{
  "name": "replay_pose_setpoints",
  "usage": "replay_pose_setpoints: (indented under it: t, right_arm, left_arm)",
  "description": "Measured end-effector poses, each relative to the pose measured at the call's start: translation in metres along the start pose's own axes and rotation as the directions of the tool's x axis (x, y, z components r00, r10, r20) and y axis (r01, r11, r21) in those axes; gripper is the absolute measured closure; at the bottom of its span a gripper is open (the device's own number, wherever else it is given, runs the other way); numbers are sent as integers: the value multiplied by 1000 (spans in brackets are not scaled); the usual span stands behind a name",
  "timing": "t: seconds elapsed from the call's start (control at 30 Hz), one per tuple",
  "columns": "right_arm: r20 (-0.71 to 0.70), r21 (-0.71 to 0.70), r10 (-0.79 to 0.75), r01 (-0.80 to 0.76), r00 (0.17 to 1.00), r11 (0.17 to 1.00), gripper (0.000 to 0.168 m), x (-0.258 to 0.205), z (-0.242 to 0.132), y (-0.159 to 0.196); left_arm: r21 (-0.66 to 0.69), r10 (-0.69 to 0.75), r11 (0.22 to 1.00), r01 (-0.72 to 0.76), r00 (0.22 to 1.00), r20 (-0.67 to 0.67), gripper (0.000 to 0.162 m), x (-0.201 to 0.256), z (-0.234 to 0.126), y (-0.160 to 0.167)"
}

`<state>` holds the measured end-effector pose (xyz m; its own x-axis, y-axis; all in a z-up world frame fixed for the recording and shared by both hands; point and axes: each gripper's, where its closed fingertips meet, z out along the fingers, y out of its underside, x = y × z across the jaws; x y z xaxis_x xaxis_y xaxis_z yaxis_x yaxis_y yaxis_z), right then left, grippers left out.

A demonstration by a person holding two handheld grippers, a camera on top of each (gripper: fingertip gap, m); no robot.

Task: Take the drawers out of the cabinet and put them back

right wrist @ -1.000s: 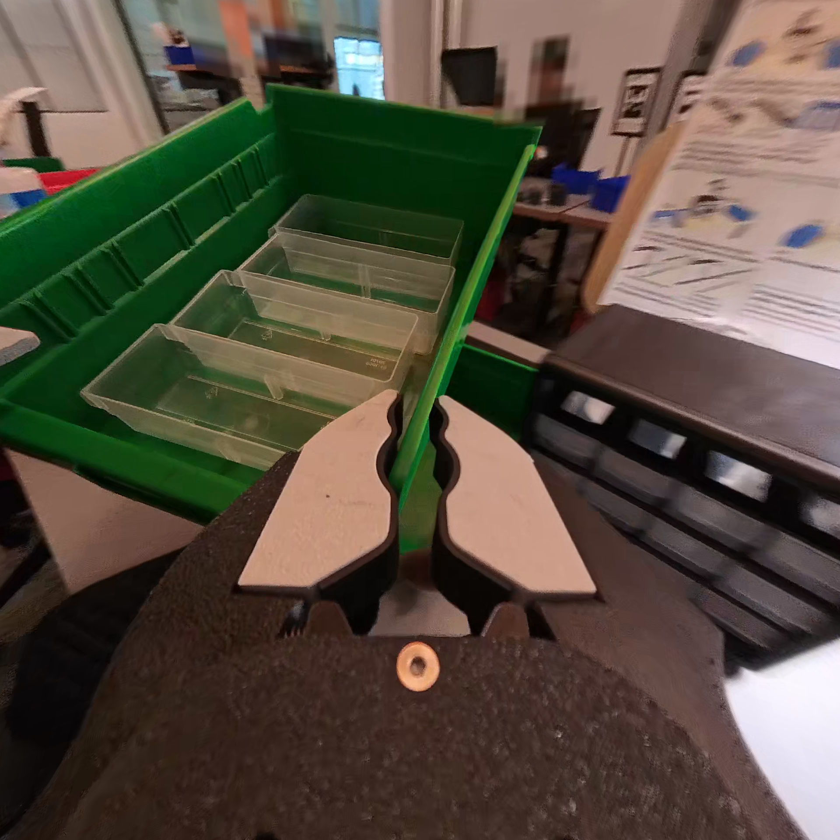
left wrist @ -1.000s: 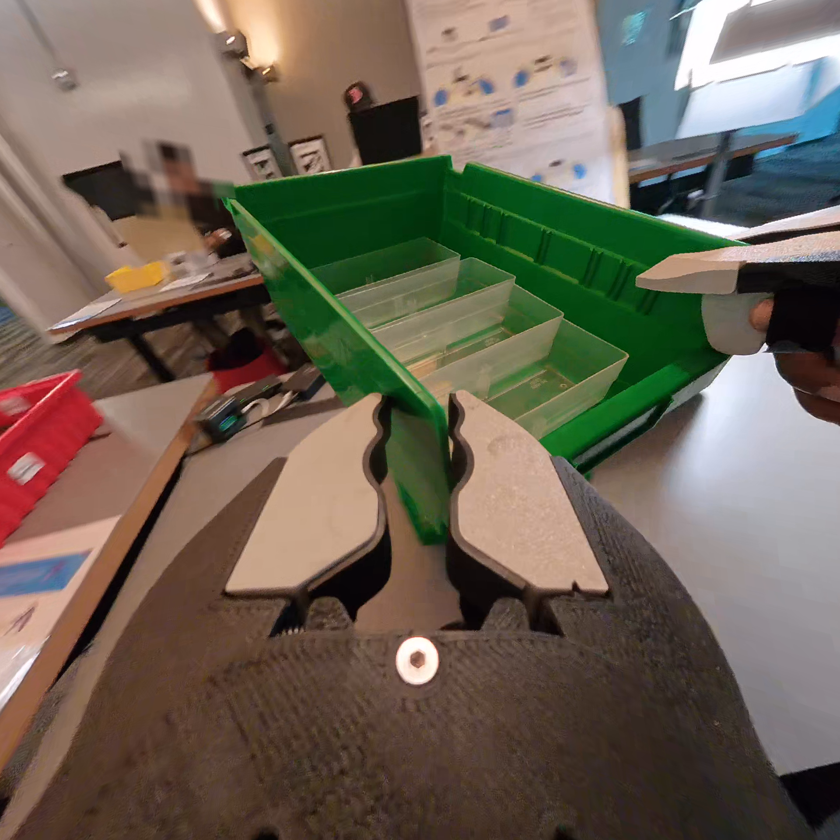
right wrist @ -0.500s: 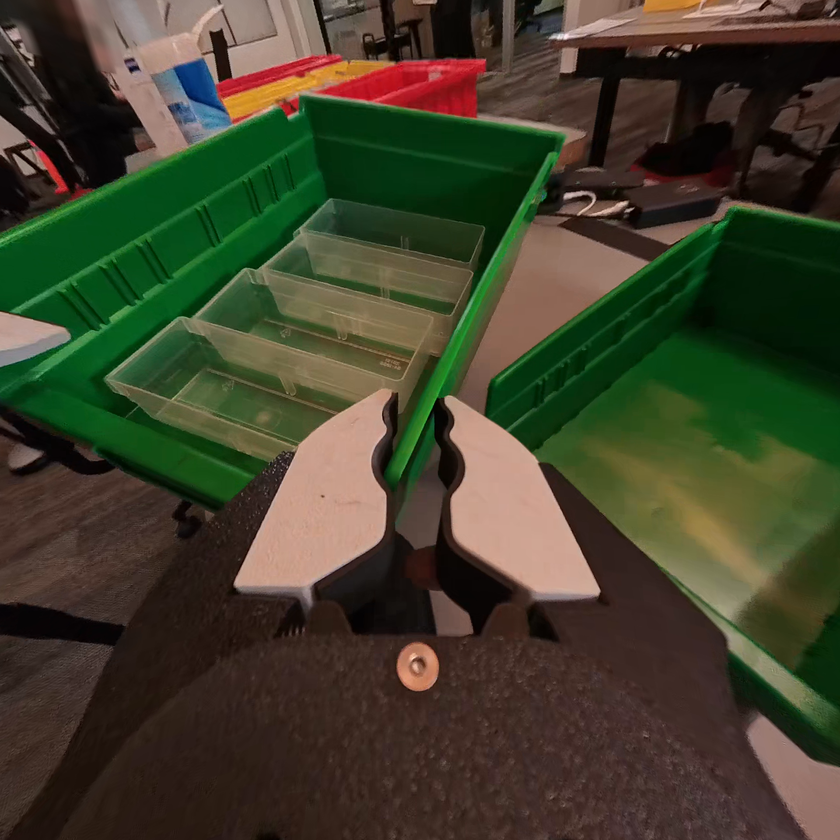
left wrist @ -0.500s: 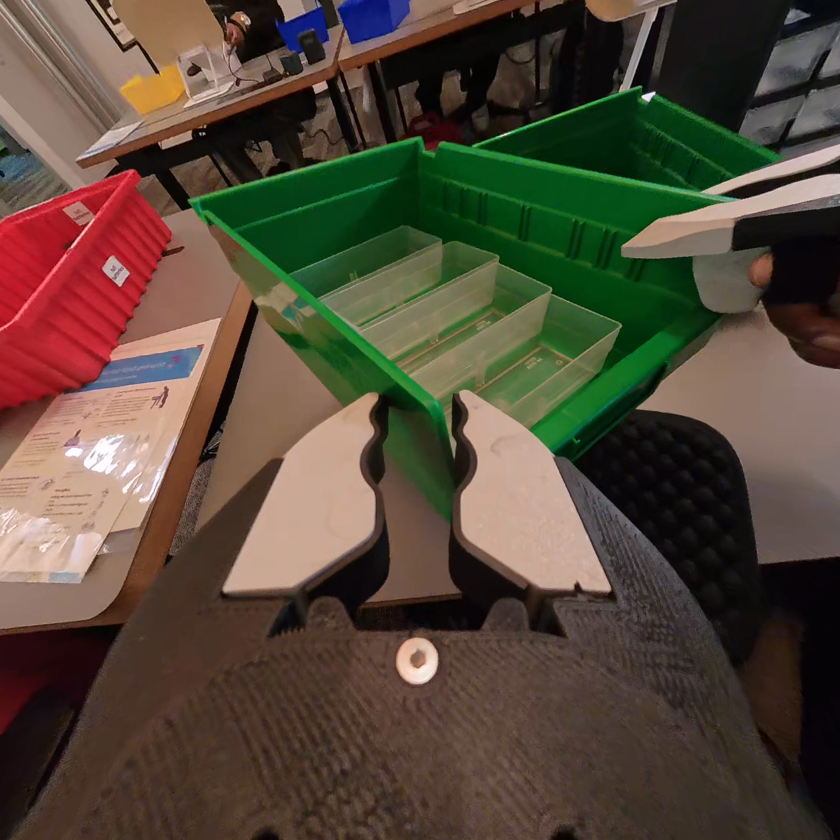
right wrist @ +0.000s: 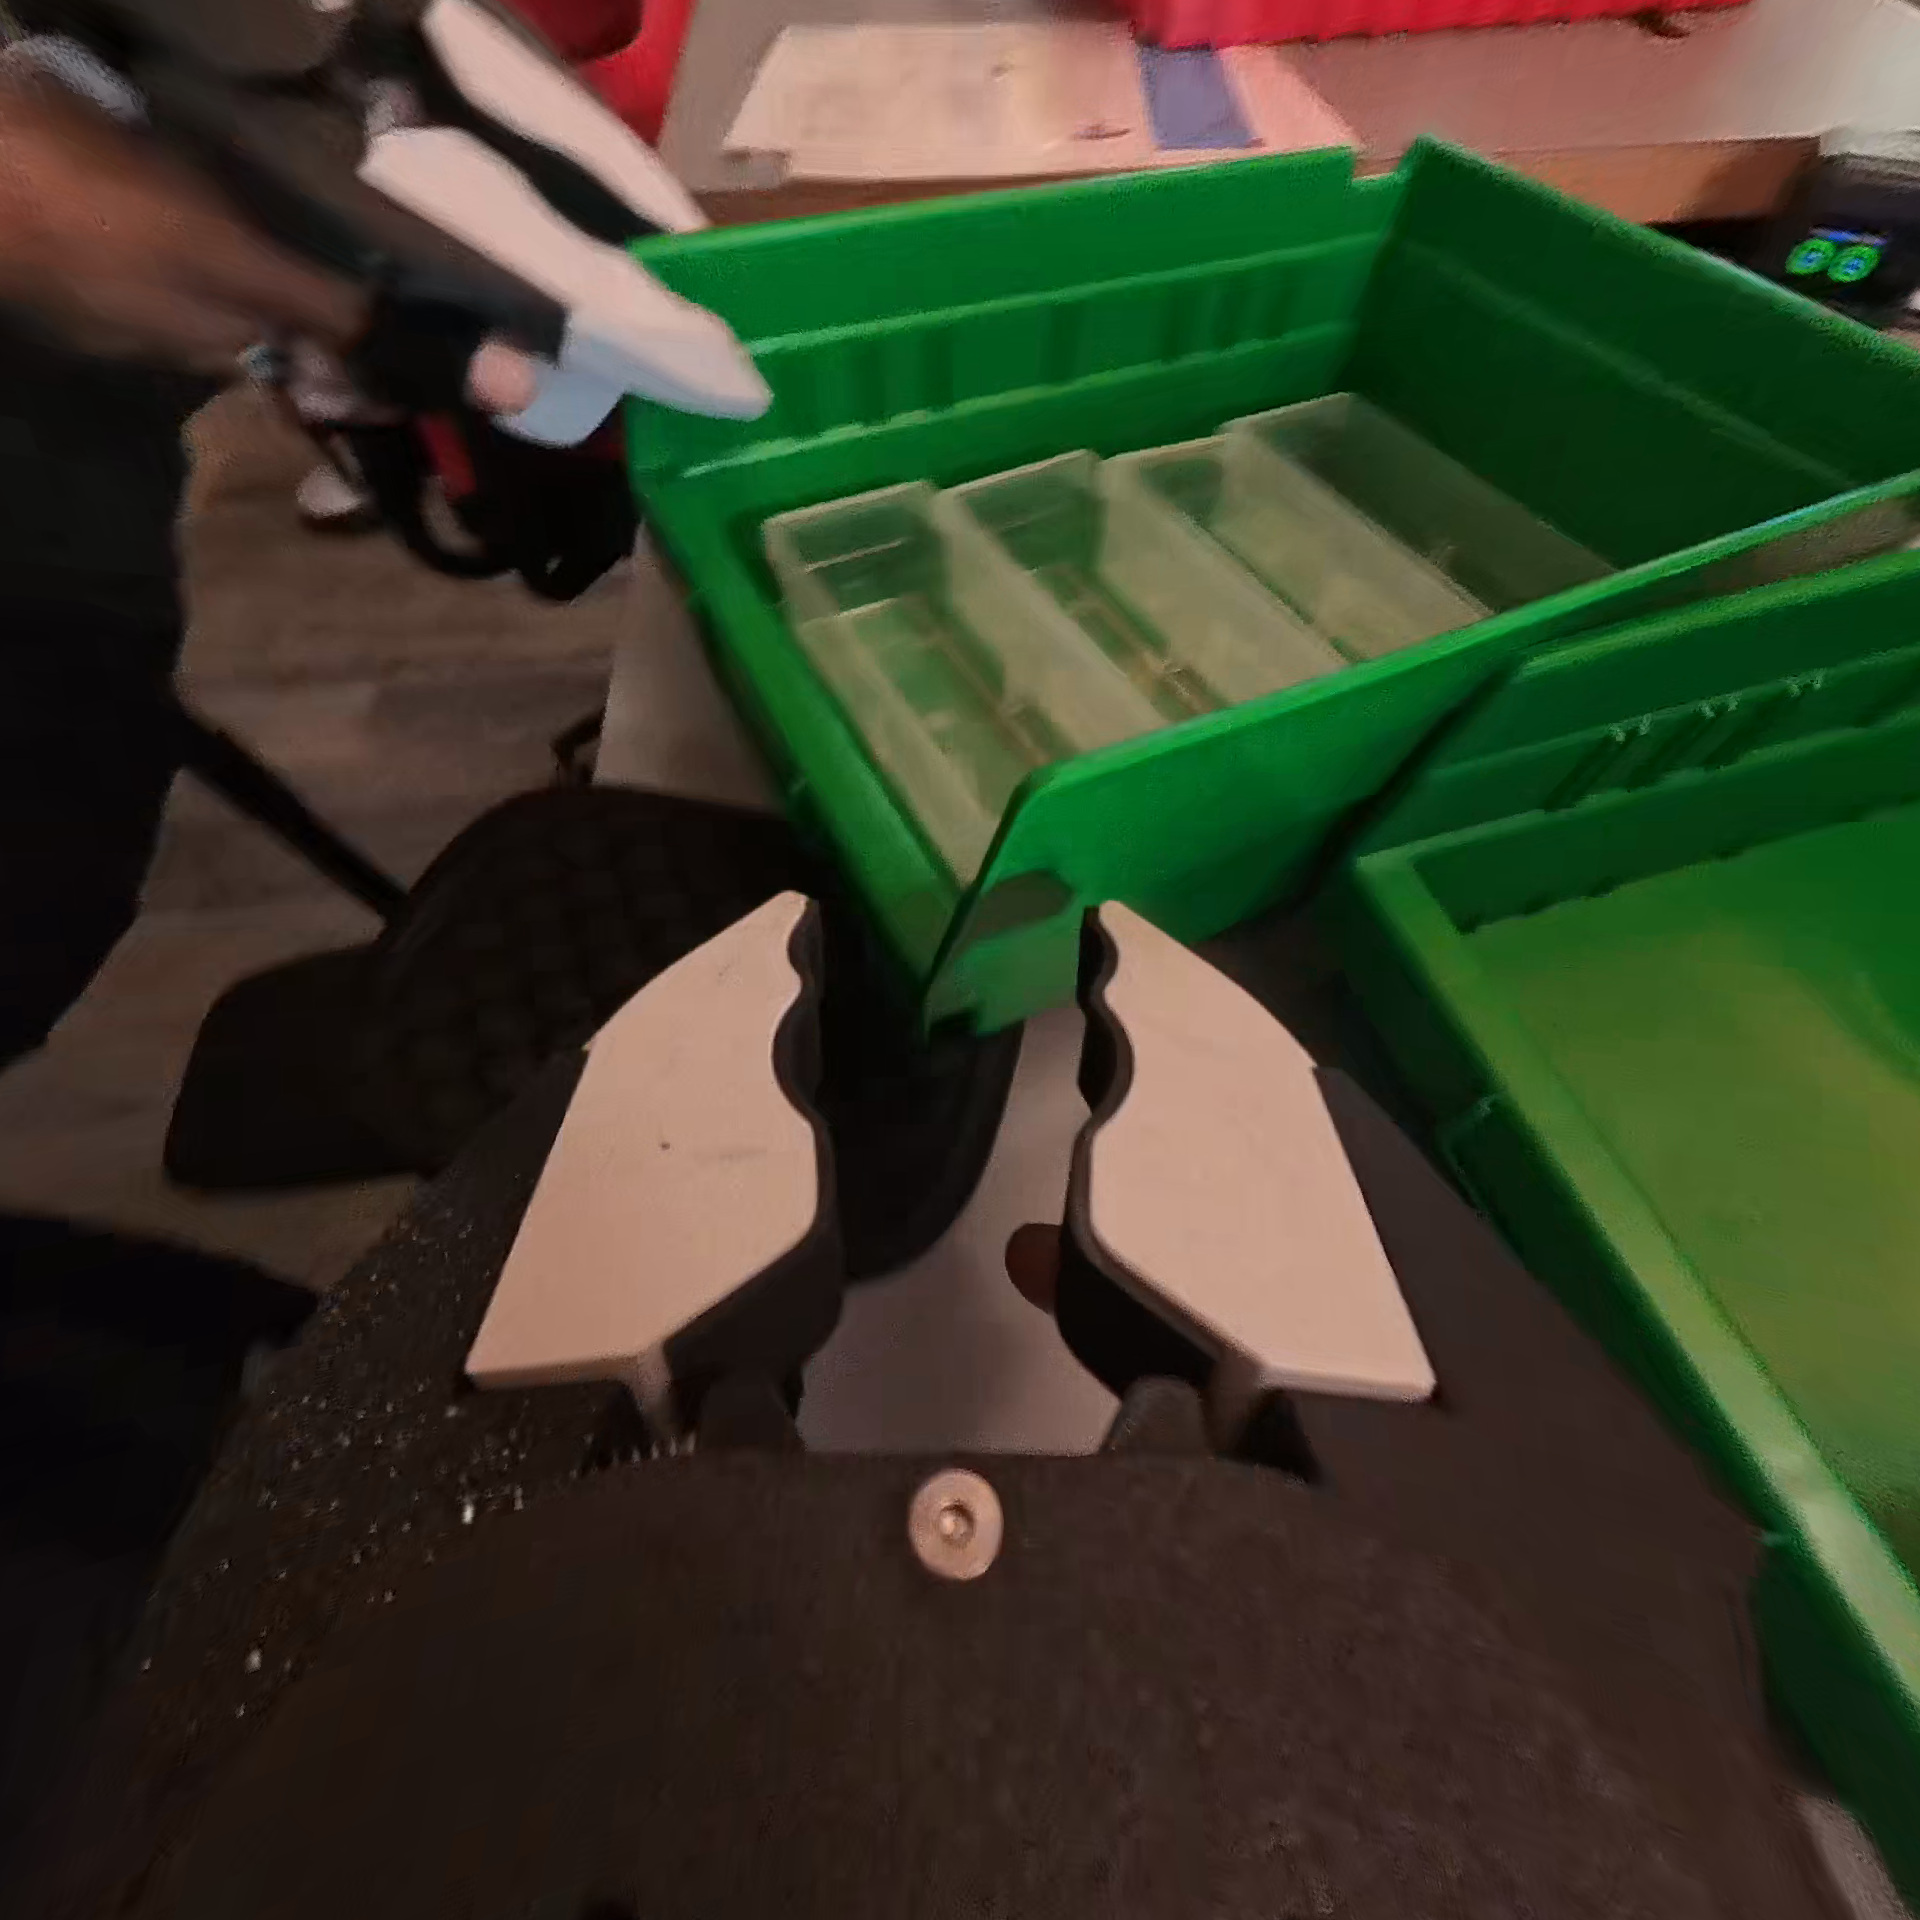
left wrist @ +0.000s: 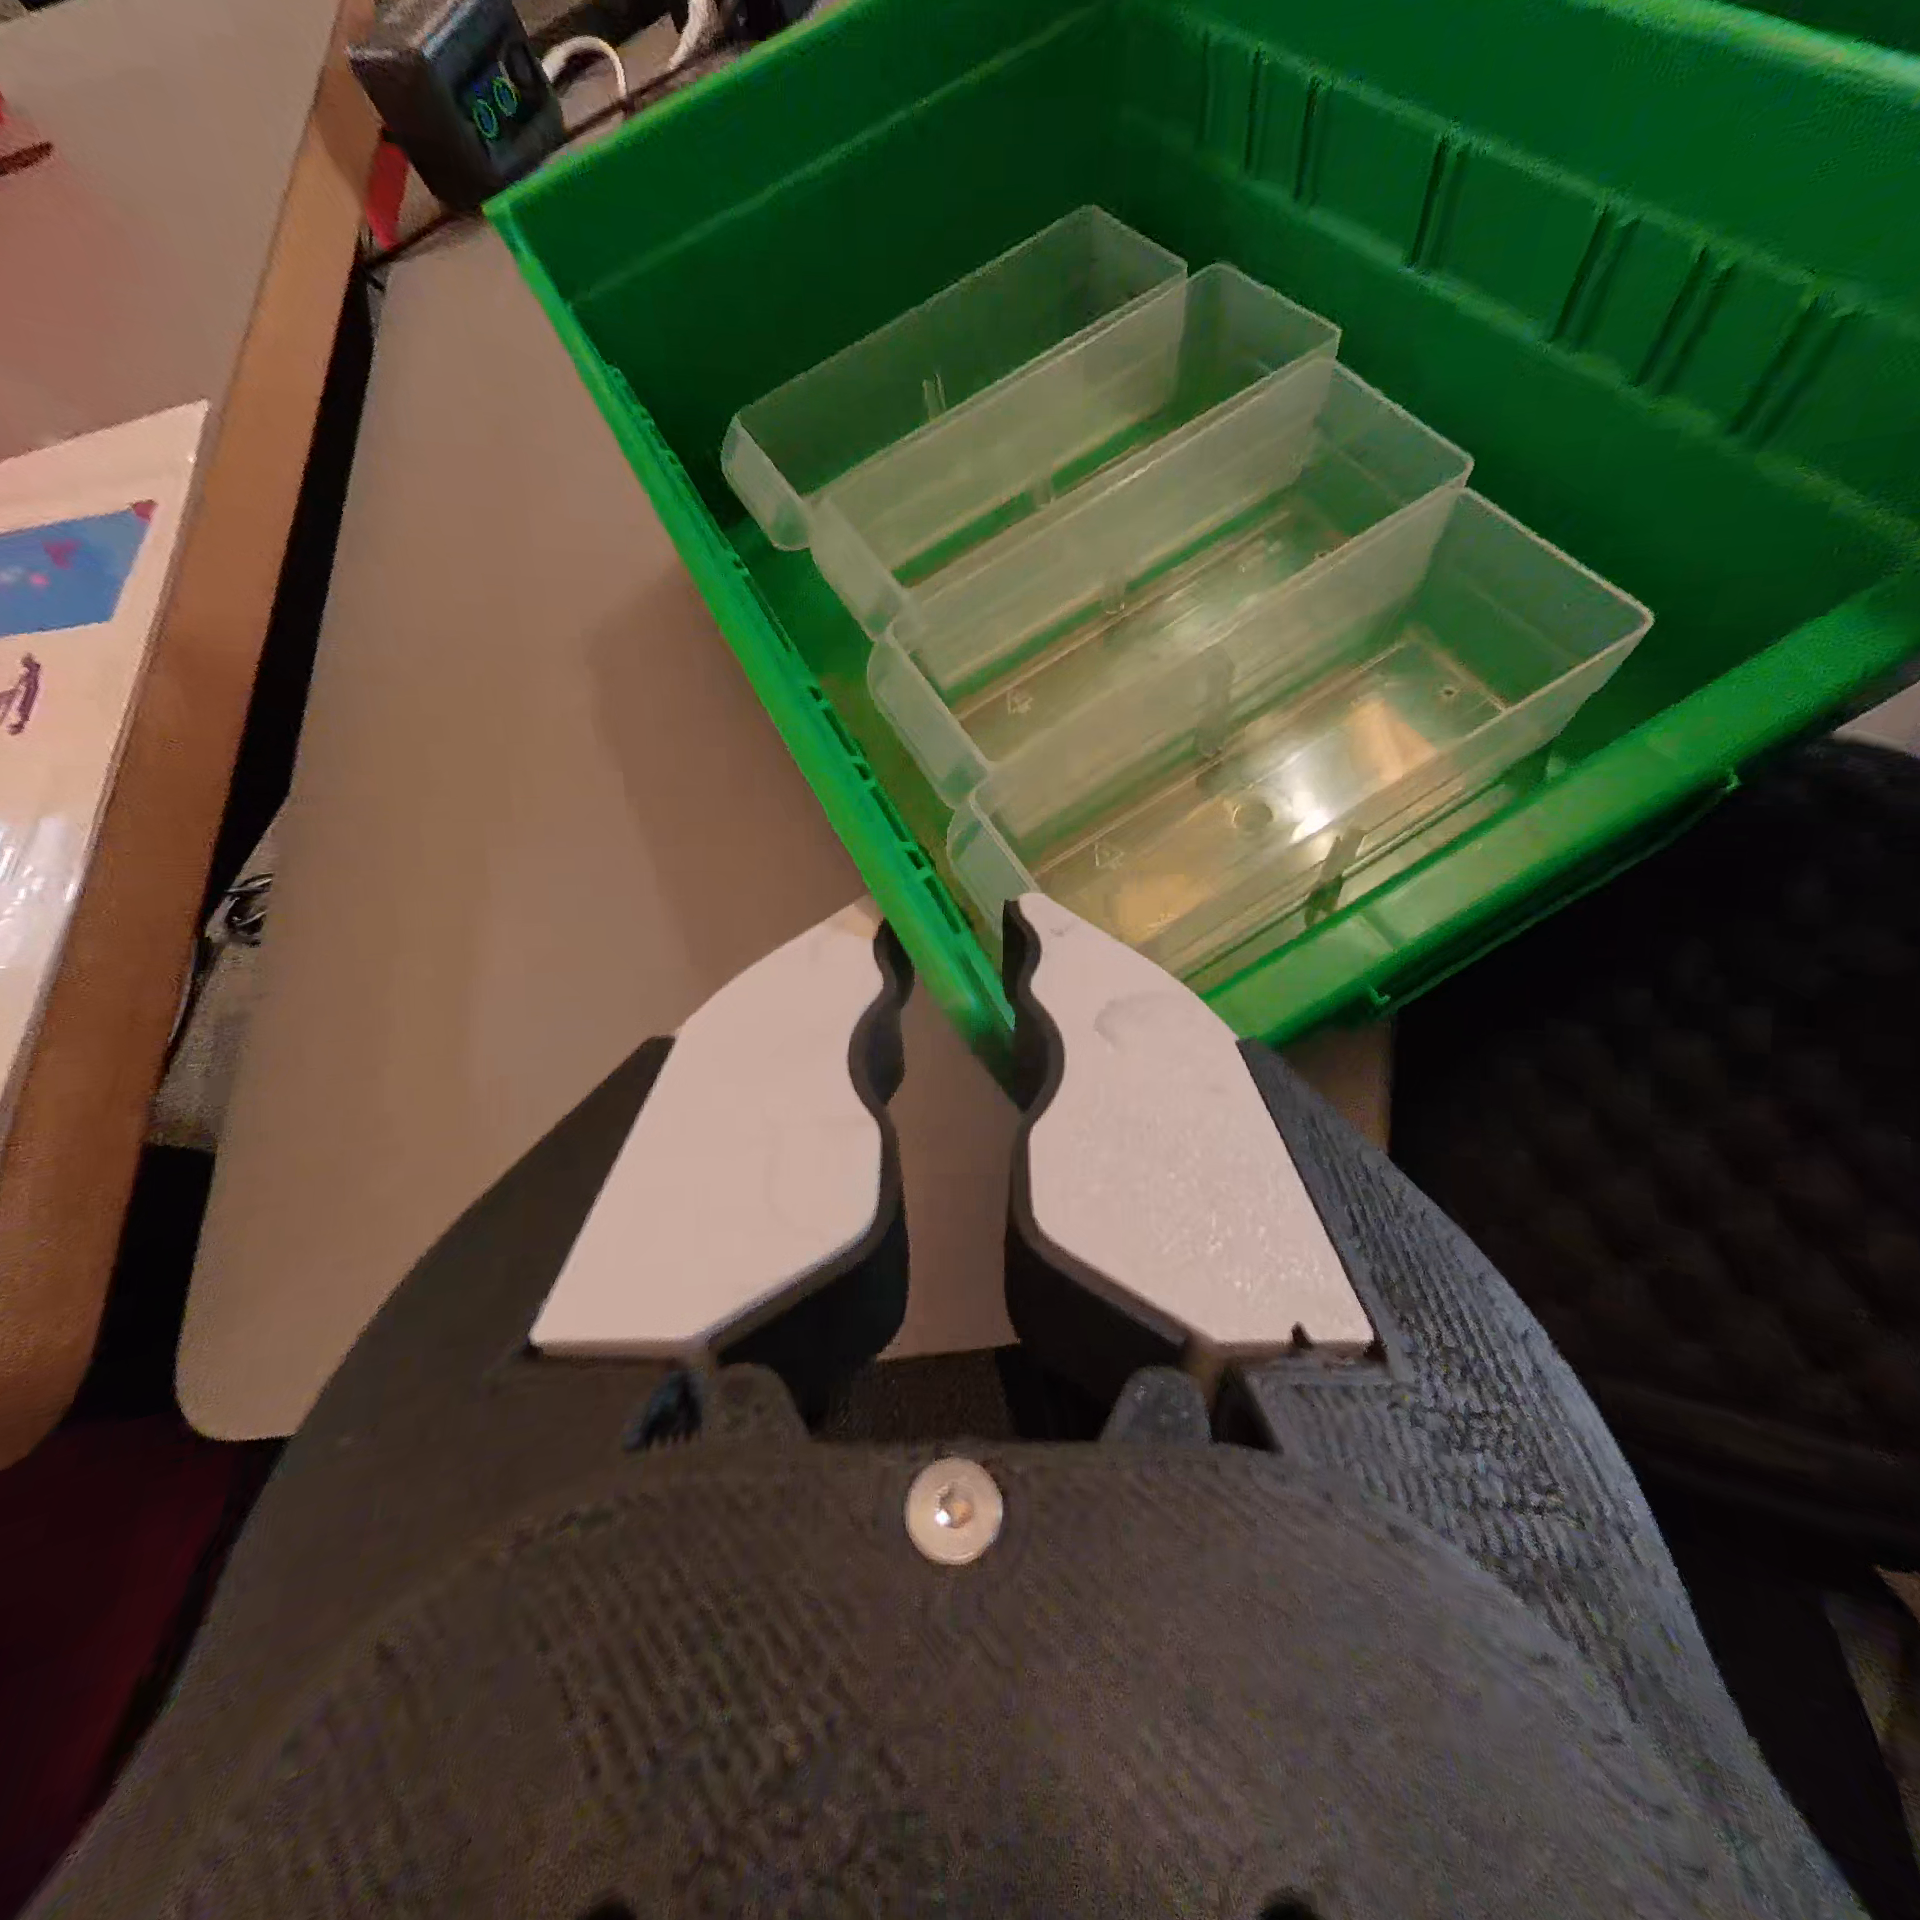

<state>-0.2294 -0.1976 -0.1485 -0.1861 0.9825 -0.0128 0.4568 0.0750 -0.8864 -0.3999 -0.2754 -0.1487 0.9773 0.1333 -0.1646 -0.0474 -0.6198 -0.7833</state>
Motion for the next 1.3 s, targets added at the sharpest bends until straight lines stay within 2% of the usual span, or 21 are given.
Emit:
replay_pose_setpoints:
  t: [0.07, 0.1, 0.17, 0.2, 0.23, 0.3, 0.4, 0.43, 0.5, 0.63, 0.73, 0.9, 1.03, 1.1, 1.23, 1.3]
  right_arm:
    - [-12, -25, -77, 77, 997, 997, 121, 12, -18, 4]
    - [-40, -57, -112, 110, 993, 992, 120, 25, -26, 6]
    - [-106, -180, -215, 194, 971, 964, 114, 56, -37, 16]
    - [-137, -260, -299, 257, 944, 931, 111, 73, -41, 23]
    - [-147, -342, -384, 318, 911, 884, 108, 89, -42, 31]
    - [-94, -492, -500, 396, 861, 775, 101, 110, -38, 50]
    - [28, -650, -618, 484, 786, 586, 99, 132, -24, 77]
    - [69, -676, -637, 506, 768, 536, 114, 134, -20, 85]
    - [71, -685, -691, 539, 719, 490, 136, 141, -19, 84]
    - [144, -613, -607, 552, 782, 566, 139, 104, -43, 89]
    - [226, -568, -579, 589, 783, 575, 140, 65, -80, 92]
    - [383, -517, -542, 659, 749, 546, 141, 11, -158, 116]
    - [458, -590, -451, 642, 766, 490, 140, -6, -231, 151]
    - [468, -648, -362, 592, 806, 479, 140, -16, -265, 166]
    - [409, -726, -236, 471, 881, 501, 140, -39, -312, 172]
    - [333, -726, -200, 386, 921, 568, 141, -50, -324, 163]
  left_arm:
    - [22, -13, 1000, 14, 1000, -8, 145, 0, 2, -3]
    - [36, -7, 999, 7, 1000, 4, 136, -2, 1, -5]
    - [87, 15, 996, -25, 993, 114, 118, -15, -5, -17]
    - [113, 53, 991, -72, 985, 163, 109, -17, -12, -26]
    - [147, 120, 978, -145, 979, 162, 107, -8, -20, -37]
    - [203, 287, 935, -292, 956, 52, 103, 34, -28, -56]
    - [118, 504, 863, -491, 851, -149, 97, 93, -11, -45]
    - [71, 544, 838, -541, 819, -183, 95, 101, 0, -37]
    - [-13, 576, 799, -601, 773, -265, 91, 114, 20, -18]
    - [-89, 652, 700, -709, 685, -325, 96, 121, 45, 7]
    - [-62, 704, 657, -751, 642, -304, 110, 120, 45, 0]
    - [-69, 758, 587, -806, 578, -304, 117, 119, 47, 0]
    - [-67, 777, 564, -823, 556, -295, 125, 120, 51, -1]
    - [-60, 781, 561, -826, 552, -294, 131, 123, 53, 0]
    - [-54, 785, 564, -824, 556, -275, 131, 126, 57, -3]
    - [-53, 790, 559, -828, 551, -270, 131, 127, 59, -5]
